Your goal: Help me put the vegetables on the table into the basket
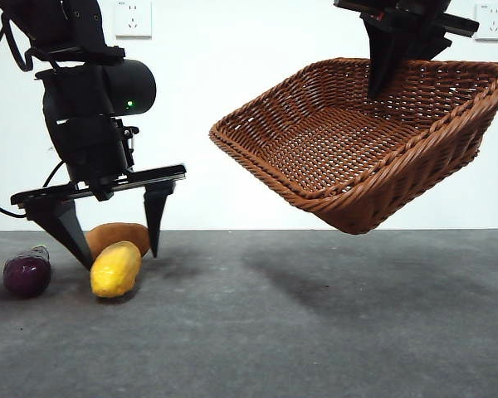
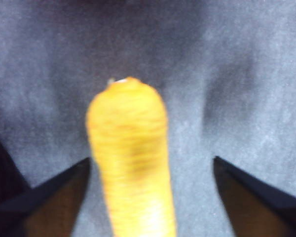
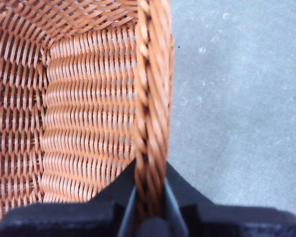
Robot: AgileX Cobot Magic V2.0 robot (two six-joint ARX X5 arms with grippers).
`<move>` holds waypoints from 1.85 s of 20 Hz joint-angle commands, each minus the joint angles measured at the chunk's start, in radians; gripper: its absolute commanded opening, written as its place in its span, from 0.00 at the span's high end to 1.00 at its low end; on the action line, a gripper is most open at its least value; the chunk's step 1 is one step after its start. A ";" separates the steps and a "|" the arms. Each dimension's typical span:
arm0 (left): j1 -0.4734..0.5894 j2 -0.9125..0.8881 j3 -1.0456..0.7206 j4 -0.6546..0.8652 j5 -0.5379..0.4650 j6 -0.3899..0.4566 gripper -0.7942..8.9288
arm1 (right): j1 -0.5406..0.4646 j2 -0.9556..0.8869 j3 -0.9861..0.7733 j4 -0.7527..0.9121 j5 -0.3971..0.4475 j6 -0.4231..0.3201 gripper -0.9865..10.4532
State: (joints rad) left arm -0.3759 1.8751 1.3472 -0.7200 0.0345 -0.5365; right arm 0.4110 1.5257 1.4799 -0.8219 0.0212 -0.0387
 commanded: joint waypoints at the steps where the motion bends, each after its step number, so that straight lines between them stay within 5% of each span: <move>1: -0.004 0.024 -0.003 0.008 -0.001 -0.009 0.76 | -0.001 -0.006 0.005 0.015 -0.007 0.000 0.92; 8: -0.004 0.024 -0.003 0.011 -0.002 -0.009 0.77 | -0.001 -0.006 0.005 0.030 -0.026 0.000 0.92; 12: -0.005 0.025 -0.003 0.034 0.000 -0.002 0.93 | -0.001 -0.006 0.005 0.029 -0.032 0.000 0.92; 16: -0.005 0.025 -0.003 0.063 0.028 0.027 0.93 | -0.001 -0.006 0.005 0.028 -0.032 0.000 0.92; 21: -0.003 -0.042 -0.003 0.024 0.069 0.206 0.93 | -0.001 -0.005 0.005 0.021 -0.032 0.008 0.92; 27: -0.012 -0.344 -0.003 -0.011 0.078 0.416 0.93 | 0.000 -0.003 -0.005 -0.015 -0.032 0.043 0.92; 31: -0.108 -0.528 -0.012 -0.091 0.081 0.521 0.93 | 0.002 0.005 -0.048 0.007 -0.052 0.084 0.92; 37: -0.380 -0.580 -0.023 -0.099 0.099 0.546 0.93 | 0.015 0.051 -0.111 0.013 -0.127 0.134 0.92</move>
State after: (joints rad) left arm -0.7456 1.2881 1.3373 -0.8211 0.1341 -0.0071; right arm 0.4213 1.5768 1.3708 -0.8249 -0.0921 0.0673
